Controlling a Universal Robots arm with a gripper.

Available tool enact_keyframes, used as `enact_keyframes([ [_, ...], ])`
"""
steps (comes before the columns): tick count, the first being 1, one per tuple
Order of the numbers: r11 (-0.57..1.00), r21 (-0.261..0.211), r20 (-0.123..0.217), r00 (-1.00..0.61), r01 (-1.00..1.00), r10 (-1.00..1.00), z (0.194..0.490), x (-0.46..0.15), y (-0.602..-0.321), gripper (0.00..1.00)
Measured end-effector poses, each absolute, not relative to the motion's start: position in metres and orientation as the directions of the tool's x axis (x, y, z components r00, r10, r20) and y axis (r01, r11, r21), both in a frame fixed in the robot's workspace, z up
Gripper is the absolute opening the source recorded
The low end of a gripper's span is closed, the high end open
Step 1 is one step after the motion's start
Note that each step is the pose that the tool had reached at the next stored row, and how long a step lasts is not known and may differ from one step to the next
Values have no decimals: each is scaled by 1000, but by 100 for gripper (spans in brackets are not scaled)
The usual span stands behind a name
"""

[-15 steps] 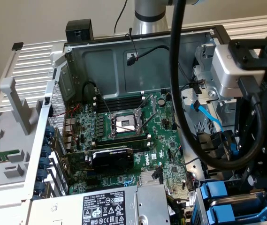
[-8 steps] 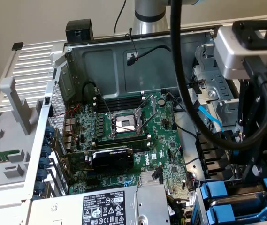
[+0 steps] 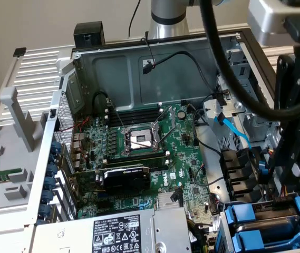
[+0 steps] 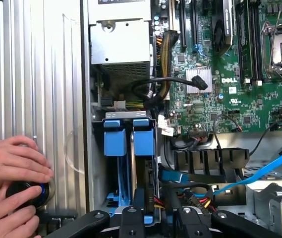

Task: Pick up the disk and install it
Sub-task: 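Insert the first disk wire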

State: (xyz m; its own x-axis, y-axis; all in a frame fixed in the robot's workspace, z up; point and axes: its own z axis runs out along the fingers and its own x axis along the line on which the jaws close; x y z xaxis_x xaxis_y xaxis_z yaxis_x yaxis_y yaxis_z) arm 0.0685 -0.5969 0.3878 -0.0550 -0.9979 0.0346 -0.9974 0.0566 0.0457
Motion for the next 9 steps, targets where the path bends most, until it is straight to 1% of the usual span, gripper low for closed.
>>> enact_keyframes([
  [9,57,35,45,-55,-998,-997,408,58,-592,31],
])
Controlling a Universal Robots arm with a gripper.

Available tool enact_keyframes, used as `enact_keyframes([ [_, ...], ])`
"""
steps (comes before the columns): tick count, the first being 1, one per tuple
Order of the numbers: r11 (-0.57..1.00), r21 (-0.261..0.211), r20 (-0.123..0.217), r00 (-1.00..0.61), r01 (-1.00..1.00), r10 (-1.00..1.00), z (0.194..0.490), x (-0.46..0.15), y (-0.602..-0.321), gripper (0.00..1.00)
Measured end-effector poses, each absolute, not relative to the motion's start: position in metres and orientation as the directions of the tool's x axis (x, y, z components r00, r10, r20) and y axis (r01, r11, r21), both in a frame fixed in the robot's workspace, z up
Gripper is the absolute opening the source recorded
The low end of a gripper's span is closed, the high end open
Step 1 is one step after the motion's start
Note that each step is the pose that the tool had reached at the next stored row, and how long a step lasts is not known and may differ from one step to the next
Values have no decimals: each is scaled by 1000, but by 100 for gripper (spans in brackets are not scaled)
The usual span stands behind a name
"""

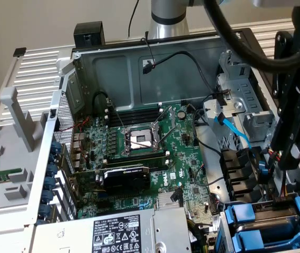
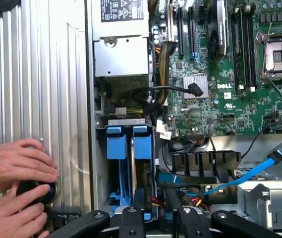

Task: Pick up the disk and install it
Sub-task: 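Insert the first disk wire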

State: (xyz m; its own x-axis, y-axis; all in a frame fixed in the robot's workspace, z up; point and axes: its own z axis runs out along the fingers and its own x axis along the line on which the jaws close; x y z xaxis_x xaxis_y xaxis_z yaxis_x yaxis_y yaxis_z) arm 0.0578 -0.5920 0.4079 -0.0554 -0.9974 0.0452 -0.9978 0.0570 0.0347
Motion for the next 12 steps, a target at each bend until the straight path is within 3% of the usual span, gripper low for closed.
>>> enact_keyframes([
  [12,57,23,50,-56,-998,-997,412,51,-589,31],
])
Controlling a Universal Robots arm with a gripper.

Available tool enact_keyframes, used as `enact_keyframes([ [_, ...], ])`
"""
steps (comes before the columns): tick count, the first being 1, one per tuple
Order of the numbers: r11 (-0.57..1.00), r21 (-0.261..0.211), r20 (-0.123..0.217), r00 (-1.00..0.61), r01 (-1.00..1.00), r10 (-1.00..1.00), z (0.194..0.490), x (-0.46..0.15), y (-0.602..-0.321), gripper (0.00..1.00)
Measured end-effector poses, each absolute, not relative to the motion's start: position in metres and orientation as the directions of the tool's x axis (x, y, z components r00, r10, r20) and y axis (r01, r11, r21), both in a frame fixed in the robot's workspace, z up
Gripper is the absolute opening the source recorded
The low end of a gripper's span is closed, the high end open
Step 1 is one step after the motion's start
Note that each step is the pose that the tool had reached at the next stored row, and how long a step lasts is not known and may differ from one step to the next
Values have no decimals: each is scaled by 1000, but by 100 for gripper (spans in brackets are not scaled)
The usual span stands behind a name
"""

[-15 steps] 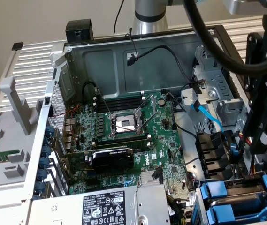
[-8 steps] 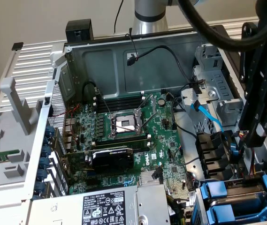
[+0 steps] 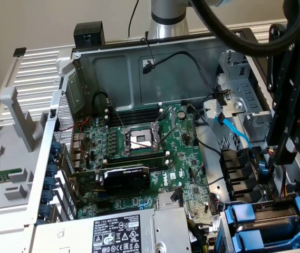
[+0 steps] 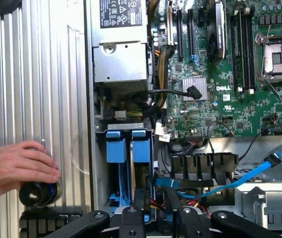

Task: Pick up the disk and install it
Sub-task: 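Insert the first disk wire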

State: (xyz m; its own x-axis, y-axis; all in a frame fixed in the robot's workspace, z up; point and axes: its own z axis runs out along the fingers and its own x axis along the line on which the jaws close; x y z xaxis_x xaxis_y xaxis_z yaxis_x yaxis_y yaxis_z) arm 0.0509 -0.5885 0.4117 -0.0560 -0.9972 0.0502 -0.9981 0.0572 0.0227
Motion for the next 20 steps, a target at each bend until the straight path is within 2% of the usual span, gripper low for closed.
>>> enact_keyframes([
  [10,57,23,51,-56,-998,-997,412,51,-588,31],
  [15,58,21,87,-56,-998,-995,409,50,-583,31],
  [20,59,21,91,-57,-998,-994,402,48,-576,31],
])
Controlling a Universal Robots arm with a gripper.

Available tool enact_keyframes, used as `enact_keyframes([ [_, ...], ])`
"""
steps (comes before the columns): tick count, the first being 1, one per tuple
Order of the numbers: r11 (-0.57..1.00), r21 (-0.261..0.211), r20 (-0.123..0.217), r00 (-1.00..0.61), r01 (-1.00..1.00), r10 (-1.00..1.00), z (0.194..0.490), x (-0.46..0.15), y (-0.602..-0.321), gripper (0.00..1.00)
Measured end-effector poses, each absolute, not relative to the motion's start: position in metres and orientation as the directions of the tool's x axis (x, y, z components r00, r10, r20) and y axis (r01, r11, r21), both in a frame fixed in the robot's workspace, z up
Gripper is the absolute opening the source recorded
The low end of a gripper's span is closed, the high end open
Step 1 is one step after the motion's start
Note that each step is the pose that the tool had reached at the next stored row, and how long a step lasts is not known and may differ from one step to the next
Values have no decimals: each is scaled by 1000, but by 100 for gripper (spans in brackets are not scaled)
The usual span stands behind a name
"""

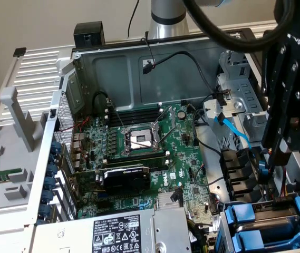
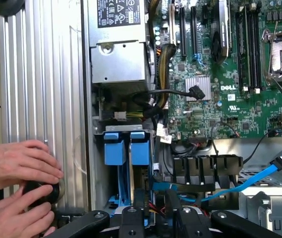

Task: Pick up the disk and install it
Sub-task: 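Insert the first disk wire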

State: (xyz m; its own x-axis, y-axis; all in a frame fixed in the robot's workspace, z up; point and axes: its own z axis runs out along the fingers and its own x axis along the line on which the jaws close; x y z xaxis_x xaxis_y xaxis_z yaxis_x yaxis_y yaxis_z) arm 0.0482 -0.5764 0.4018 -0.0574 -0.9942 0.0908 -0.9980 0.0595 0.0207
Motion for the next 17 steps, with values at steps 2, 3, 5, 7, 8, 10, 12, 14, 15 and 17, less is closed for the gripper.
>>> enact_keyframes([
  [2,65,25,92,-62,-998,-994,399,47,-576,31],
  [3,68,29,92,-66,-997,-994,398,46,-576,31],
  [5,78,41,94,-74,-996,-993,396,46,-576,31],
  [7,87,55,95,-81,-995,-992,395,46,-576,31],
  [8,89,57,96,-84,-994,-992,394,46,-576,31],
  [10,94,57,96,-89,-994,-991,390,47,-576,31],
  [12,99,58,96,-93,-993,-991,387,48,-576,31],
  [14,104,62,96,-98,-993,-991,384,48,-576,31],
  [15,108,65,96,-101,-992,-990,383,48,-576,31],
  [17,116,76,99,-108,-990,-989,382,48,-576,31],
])
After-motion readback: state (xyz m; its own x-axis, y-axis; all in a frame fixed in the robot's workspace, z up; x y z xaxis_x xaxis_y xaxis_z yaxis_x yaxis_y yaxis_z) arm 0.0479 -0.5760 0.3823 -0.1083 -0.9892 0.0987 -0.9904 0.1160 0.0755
